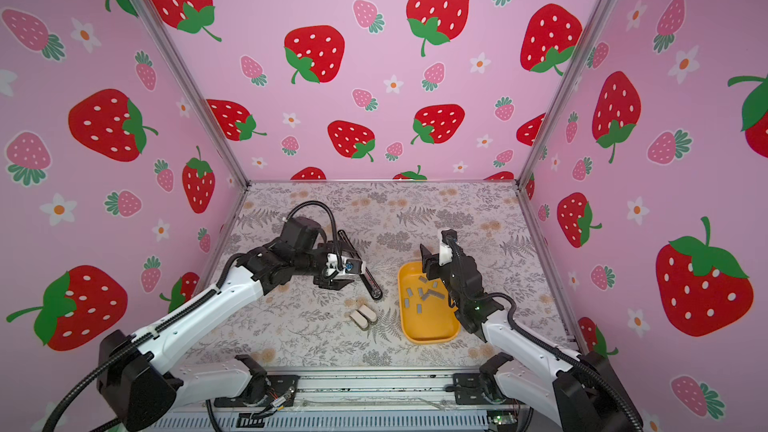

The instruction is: Load the staples into the stapler

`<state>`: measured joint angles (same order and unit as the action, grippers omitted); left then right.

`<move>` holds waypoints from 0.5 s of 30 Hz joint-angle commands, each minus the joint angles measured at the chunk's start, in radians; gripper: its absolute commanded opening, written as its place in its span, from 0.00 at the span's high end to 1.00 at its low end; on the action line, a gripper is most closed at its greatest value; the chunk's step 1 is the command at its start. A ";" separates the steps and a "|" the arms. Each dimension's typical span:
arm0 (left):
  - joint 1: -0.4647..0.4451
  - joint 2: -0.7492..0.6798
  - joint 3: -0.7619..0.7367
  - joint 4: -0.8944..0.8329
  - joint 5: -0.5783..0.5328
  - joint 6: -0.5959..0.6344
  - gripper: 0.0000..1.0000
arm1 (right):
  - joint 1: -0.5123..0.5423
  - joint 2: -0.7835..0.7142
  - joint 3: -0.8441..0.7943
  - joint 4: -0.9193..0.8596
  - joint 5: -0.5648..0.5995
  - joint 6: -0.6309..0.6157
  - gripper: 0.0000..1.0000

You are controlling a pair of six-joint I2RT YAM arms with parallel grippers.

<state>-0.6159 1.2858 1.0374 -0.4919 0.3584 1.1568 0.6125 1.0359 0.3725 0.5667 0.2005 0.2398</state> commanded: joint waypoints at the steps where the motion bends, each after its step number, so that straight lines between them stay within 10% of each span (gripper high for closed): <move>1: -0.087 0.083 0.051 -0.086 -0.058 0.125 0.24 | -0.033 -0.004 -0.030 0.035 0.084 -0.053 0.33; 7: -0.224 0.236 0.126 -0.200 -0.248 0.156 0.34 | -0.049 0.018 -0.112 0.189 0.169 -0.084 0.34; 15: -0.258 0.291 0.179 -0.281 -0.207 0.162 0.43 | -0.054 0.022 -0.144 0.244 0.178 -0.077 0.33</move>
<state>-0.8520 1.5639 1.1805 -0.7071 0.1555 1.2865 0.5663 1.0500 0.2451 0.7322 0.3500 0.1780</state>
